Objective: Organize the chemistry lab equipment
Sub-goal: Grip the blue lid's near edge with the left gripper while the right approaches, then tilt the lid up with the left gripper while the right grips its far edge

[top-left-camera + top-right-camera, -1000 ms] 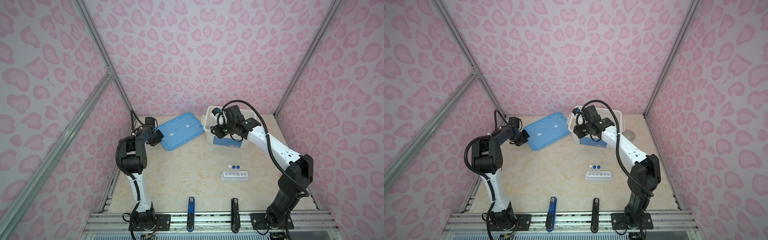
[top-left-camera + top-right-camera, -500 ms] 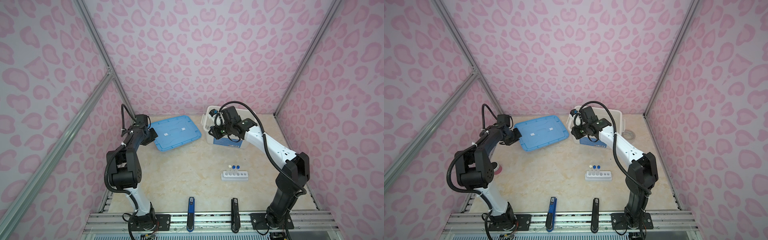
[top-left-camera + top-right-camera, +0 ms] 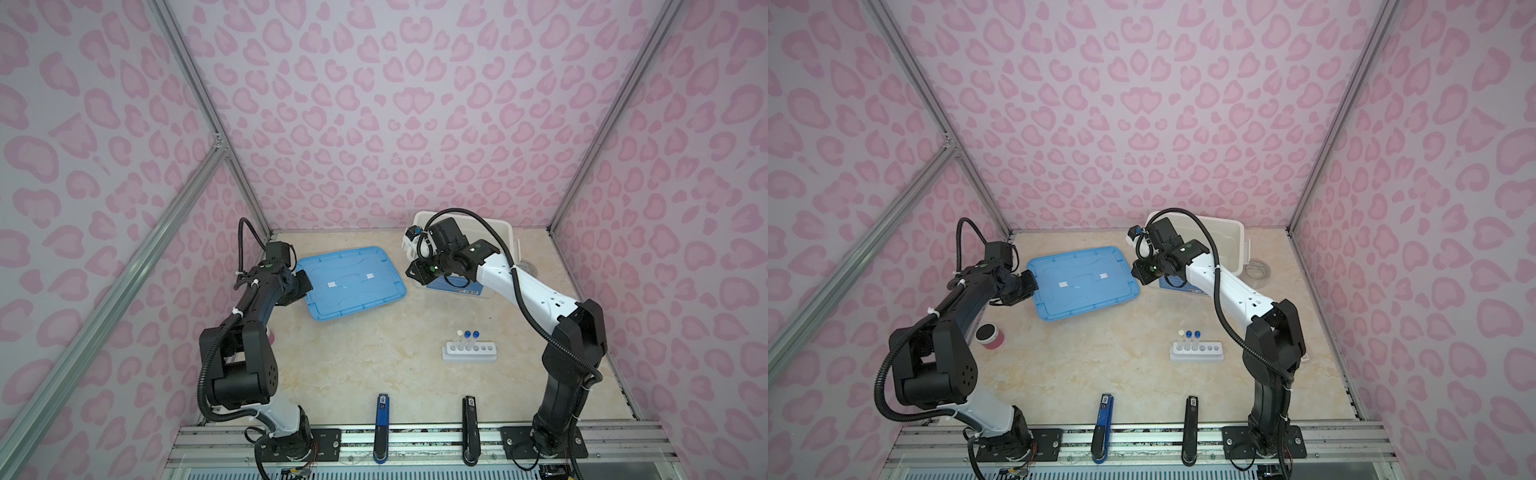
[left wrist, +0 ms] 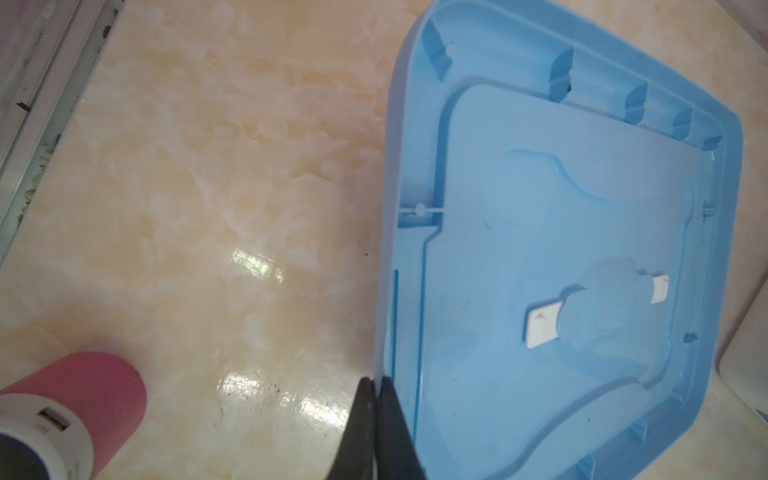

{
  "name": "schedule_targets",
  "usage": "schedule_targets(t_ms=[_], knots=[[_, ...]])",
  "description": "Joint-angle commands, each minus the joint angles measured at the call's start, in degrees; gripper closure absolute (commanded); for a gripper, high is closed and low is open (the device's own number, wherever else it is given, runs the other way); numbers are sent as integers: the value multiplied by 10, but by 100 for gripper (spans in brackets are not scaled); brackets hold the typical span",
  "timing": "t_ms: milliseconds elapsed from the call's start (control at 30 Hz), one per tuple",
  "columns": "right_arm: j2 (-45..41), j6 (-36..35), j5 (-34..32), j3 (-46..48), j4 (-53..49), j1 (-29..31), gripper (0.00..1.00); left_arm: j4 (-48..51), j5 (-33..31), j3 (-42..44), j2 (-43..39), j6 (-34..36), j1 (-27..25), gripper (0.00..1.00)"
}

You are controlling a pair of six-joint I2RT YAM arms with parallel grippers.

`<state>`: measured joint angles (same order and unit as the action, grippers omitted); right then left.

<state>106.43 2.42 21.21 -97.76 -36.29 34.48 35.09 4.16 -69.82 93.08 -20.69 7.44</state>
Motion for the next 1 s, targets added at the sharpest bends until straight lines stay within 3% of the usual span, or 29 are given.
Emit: schedule_targets(t_ms=[0, 567, 967], knots=[[12, 3, 3, 1, 1, 0, 75, -13, 9, 3, -29, 23, 1, 96], [58, -21, 137, -56, 3, -37, 57, 101, 19, -105, -133, 85, 14, 96], [68, -52, 285, -115, 5, -98, 41, 144, 114, -161, -220, 116, 46, 97]])
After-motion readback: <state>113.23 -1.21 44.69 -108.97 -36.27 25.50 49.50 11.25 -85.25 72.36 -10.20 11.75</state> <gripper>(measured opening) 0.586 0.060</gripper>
